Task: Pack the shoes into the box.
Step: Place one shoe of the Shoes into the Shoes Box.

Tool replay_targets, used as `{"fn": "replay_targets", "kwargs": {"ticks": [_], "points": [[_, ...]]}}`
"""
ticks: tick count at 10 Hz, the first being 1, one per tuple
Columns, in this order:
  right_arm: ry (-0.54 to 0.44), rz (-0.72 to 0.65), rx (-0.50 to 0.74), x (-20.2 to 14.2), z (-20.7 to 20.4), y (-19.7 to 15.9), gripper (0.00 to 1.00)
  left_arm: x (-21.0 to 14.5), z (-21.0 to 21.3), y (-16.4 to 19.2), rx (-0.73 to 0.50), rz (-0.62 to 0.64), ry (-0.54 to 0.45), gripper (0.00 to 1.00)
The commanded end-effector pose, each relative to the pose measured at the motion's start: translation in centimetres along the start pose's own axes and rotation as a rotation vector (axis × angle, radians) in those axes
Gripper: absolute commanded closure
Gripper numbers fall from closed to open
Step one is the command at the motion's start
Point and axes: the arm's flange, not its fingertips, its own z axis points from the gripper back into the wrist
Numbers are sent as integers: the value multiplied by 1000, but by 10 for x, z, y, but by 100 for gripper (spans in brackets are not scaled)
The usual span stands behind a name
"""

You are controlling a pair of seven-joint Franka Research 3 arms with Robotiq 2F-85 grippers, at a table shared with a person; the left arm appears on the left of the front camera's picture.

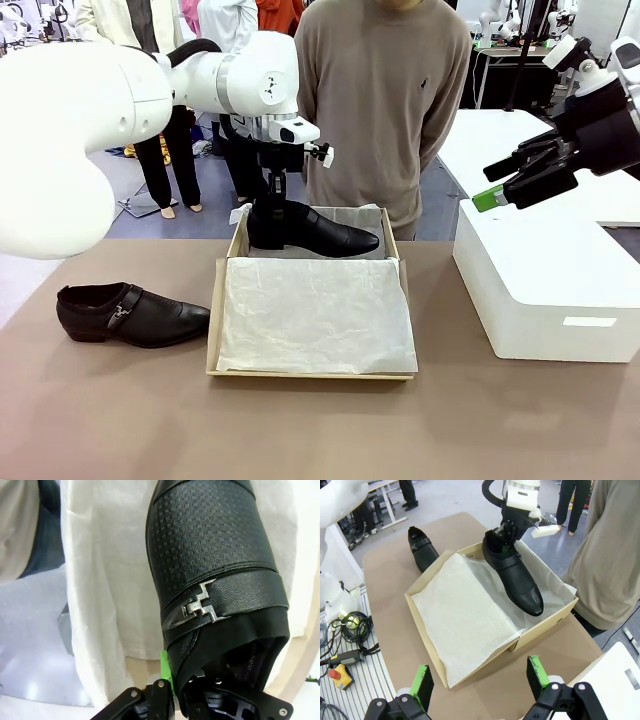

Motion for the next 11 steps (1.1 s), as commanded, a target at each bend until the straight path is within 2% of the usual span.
{"fn": "replay_targets", "kwargs": {"ticks": [1,8,9,11], "points": [[-21,20,15,1,-1,-3,0,8,6,12,-28,27,-10,100],[-21,20,15,1,-1,-3,0,5,-10,16,-43,39,11,100],[-21,20,15,1,-1,-3,0,4,-10,16,-47,42,10,91],[-21,20,15,1,-1,-3,0,1,-6,14,-58,53,1,53]]}}
